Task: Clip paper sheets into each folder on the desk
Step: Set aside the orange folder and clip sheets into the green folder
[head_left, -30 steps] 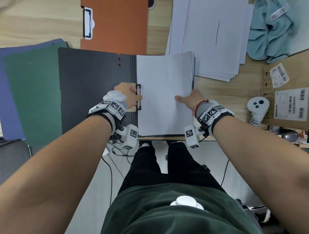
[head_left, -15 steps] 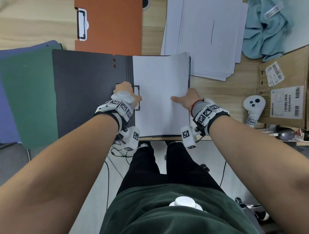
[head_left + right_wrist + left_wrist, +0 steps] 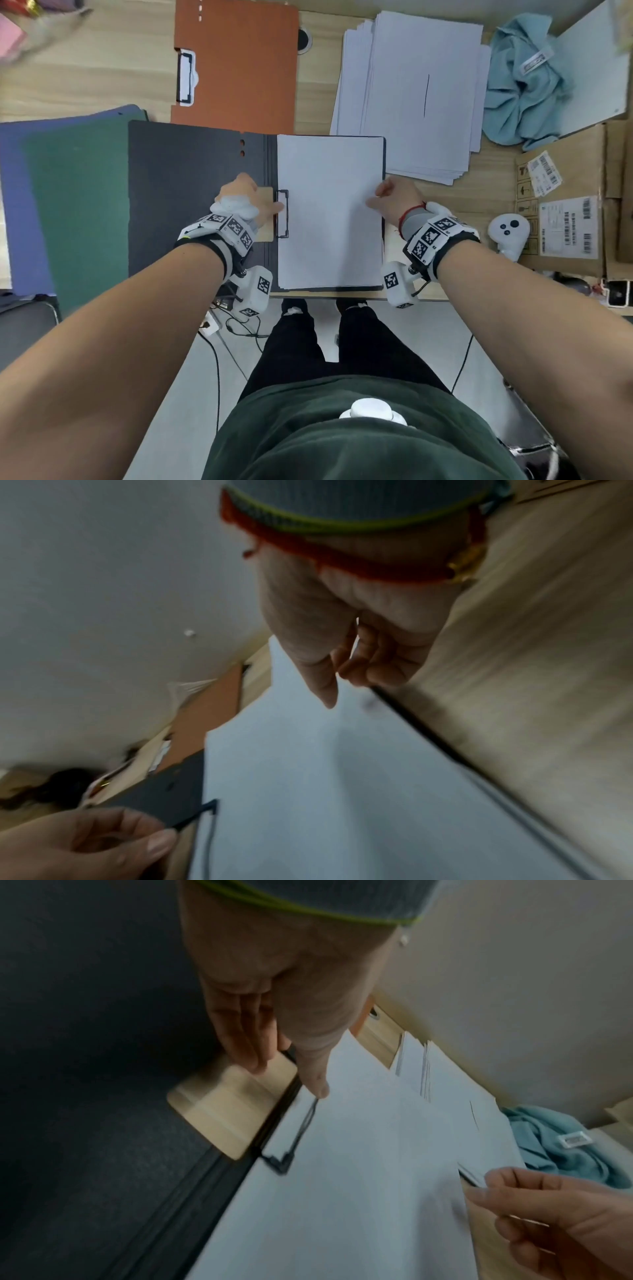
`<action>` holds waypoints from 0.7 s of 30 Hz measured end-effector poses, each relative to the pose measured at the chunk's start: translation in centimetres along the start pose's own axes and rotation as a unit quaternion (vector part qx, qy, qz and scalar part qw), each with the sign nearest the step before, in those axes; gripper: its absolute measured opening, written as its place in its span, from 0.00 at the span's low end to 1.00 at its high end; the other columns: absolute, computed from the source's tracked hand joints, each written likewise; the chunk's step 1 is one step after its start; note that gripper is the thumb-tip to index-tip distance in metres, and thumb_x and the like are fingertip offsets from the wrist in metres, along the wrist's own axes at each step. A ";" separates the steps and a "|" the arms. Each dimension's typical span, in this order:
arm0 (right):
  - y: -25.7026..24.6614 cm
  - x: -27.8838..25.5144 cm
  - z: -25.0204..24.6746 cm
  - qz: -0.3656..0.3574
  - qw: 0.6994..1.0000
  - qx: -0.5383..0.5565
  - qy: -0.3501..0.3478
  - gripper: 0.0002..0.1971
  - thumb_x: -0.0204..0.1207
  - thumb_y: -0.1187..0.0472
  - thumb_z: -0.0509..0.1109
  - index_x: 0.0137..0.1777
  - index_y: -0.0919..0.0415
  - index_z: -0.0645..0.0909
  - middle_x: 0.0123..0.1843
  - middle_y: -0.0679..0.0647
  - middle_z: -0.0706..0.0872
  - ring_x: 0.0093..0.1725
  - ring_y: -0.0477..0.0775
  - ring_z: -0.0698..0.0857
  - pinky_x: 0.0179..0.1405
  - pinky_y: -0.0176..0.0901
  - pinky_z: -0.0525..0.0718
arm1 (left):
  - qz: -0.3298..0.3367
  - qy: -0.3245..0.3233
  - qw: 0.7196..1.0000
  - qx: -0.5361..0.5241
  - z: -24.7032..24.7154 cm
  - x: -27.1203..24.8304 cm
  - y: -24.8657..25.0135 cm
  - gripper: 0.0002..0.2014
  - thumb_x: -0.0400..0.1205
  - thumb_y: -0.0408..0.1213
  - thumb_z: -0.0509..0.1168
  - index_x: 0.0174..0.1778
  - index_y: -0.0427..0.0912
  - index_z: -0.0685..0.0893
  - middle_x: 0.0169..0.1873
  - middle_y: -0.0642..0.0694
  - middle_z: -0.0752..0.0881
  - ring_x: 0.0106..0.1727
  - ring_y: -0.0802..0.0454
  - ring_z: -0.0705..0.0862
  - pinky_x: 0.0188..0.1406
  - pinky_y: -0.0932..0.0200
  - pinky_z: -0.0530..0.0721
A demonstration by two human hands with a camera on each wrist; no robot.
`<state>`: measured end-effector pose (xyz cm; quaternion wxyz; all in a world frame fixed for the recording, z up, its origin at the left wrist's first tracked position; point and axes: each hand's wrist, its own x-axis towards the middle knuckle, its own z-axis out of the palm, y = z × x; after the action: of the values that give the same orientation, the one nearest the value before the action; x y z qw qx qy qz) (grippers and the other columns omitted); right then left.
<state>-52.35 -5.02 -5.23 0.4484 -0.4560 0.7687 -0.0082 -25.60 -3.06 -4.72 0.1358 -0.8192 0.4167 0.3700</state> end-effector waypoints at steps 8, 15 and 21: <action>-9.4 -3.1 6.4 -0.142 0.969 -0.107 -0.171 0.26 0.77 0.51 0.72 0.75 0.51 0.74 0.75 0.55 0.77 0.71 0.57 0.78 0.62 0.44 0.75 | -0.137 0.174 0.974 -0.045 -5.6 -0.8 -8.6 0.48 0.62 0.53 0.82 0.74 0.48 0.64 0.70 0.37 0.68 0.70 0.36 0.69 0.65 0.36 0.75; -9.1 -2.9 8.5 -0.102 0.960 -0.157 -0.207 0.32 0.78 0.48 0.71 0.80 0.52 0.68 0.79 0.56 0.73 0.76 0.59 0.73 0.67 0.48 0.72 | -0.144 0.105 0.979 -0.098 -8.3 -2.7 -11.6 0.45 0.71 0.53 0.77 0.76 0.41 0.59 0.69 0.36 0.74 0.66 0.34 0.79 0.58 0.43 0.76; -10.6 -3.3 6.7 -0.106 0.955 -0.144 -0.235 0.29 0.79 0.46 0.70 0.79 0.52 0.70 0.78 0.54 0.74 0.75 0.58 0.75 0.71 0.49 0.73 | -0.069 0.086 0.991 -0.077 -12.8 -3.7 -9.9 0.31 0.77 0.60 0.67 0.62 0.35 0.77 0.45 0.42 0.81 0.48 0.38 0.84 0.46 0.51 0.77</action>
<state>-39.74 -6.21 -2.59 0.5423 -0.5839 0.5818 0.1628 -12.98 -1.62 5.90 0.0615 -0.8827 0.3394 0.3191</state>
